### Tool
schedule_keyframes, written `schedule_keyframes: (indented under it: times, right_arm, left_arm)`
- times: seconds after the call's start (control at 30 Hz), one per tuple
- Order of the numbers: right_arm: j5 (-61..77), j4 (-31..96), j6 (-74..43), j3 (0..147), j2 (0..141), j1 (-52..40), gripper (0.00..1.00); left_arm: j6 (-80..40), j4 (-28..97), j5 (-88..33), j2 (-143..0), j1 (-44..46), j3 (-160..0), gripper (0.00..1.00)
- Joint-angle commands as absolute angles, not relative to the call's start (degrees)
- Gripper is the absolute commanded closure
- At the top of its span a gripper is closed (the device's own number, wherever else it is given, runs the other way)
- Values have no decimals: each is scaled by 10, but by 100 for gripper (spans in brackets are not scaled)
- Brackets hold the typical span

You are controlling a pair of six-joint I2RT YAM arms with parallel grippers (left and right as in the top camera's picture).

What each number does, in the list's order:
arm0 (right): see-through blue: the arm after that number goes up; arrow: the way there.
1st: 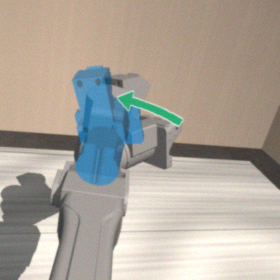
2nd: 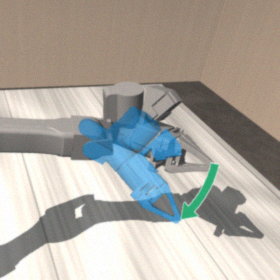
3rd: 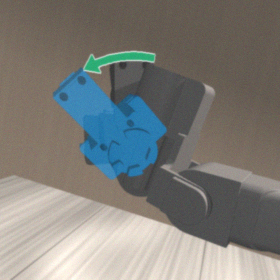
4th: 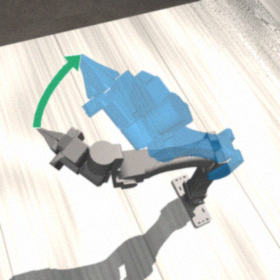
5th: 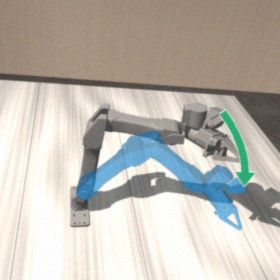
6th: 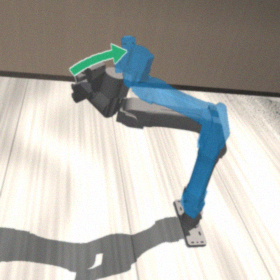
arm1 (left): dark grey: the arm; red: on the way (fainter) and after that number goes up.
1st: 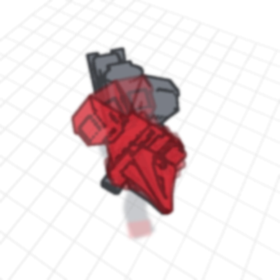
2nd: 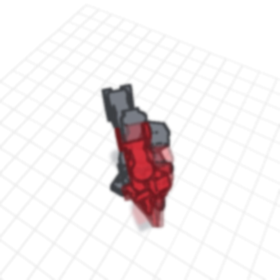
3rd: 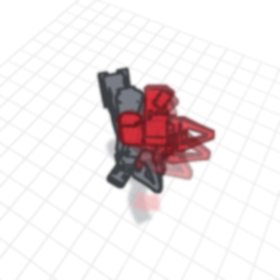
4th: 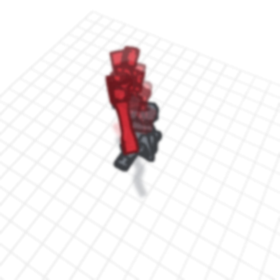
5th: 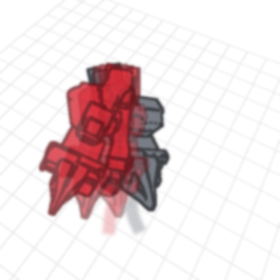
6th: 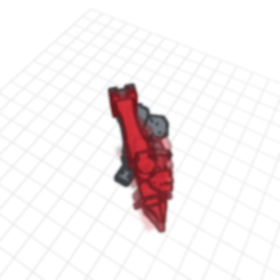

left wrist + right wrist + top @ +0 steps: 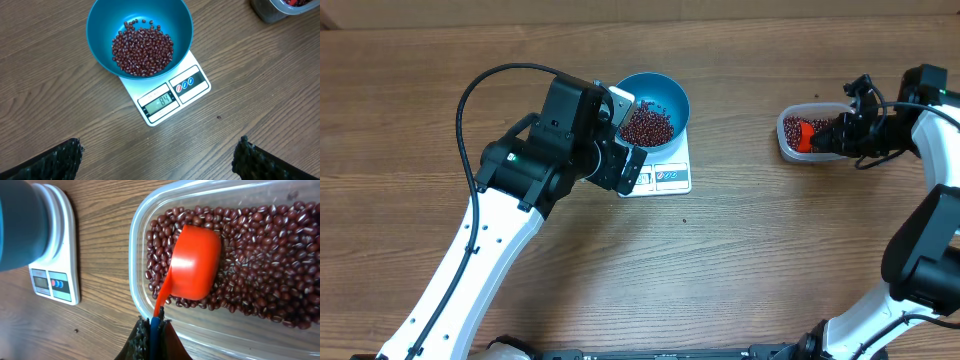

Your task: Scoop item into bowl and weigh 150g on scale

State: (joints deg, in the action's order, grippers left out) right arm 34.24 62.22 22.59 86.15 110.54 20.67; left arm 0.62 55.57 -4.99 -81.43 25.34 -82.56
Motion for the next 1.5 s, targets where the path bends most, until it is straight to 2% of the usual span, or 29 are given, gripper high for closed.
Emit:
schedule_keyframes:
  times: [0.0, 1.13, 1.47]
  right_arm:
    - [376, 628, 229, 847, 1107, 209, 96]
    - [497, 668, 254, 846, 1107, 331, 96]
    - [583, 679, 262, 846, 1107, 389, 96]
  left_arm:
    - [17, 555, -58, -817, 251, -830, 0]
    - [17, 555, -58, -817, 251, -830, 0]
    - [17, 555, -58, -817, 251, -830, 0]
